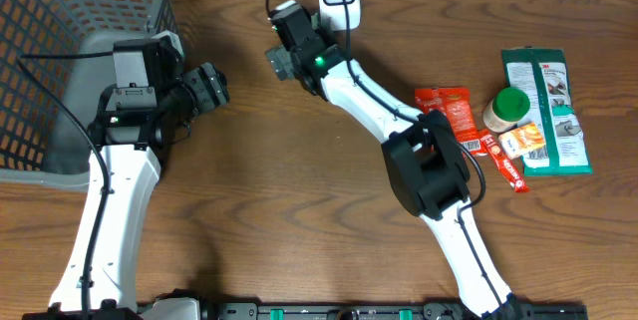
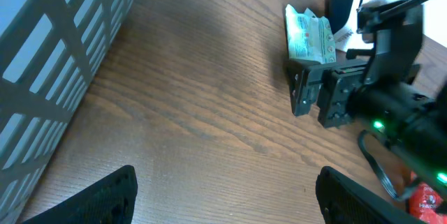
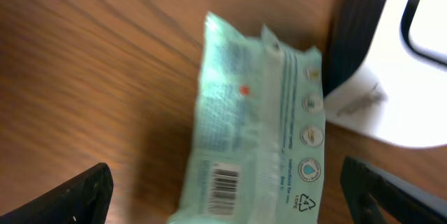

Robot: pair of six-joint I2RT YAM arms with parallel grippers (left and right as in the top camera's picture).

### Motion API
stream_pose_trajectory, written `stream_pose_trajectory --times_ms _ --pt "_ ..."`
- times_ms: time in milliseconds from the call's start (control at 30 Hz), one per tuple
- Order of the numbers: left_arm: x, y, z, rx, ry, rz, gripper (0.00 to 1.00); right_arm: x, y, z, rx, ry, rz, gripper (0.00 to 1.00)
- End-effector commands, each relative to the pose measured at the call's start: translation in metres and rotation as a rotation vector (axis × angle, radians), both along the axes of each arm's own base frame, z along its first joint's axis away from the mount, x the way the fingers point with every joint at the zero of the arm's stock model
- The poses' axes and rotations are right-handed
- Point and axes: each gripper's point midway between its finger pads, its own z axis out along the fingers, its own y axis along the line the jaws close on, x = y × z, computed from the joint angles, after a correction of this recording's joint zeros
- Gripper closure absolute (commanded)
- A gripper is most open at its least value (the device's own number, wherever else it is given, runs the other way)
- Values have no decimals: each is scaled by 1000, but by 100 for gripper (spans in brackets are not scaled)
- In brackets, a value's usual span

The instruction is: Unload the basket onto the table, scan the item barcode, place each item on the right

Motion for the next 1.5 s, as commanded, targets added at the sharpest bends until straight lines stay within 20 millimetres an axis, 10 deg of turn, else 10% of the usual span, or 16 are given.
stream_pose_trajectory --times_ms 0,233,533,800,1133,1300,1467 --pt "1 3 0 9 1 5 18 14 -22 -16 75 27 -119 1" --pt "1 3 0 9 1 5 18 4 -17 -35 89 96 -100 30" --pt "1 3 0 9 1 5 17 -14 -16 -52 80 175 -133 43" --pt "1 3 0 9 1 5 17 -82 -36 -44 -77 412 -112 62" --pt "0 3 0 9 0 5 17 -162 -70 4 -203 657 -103 42" --pt "1 3 0 9 1 5 17 -161 -65 60 -151 558 -43 27" --pt "1 3 0 9 1 5 17 -165 -55 55 -161 555 -16 29"
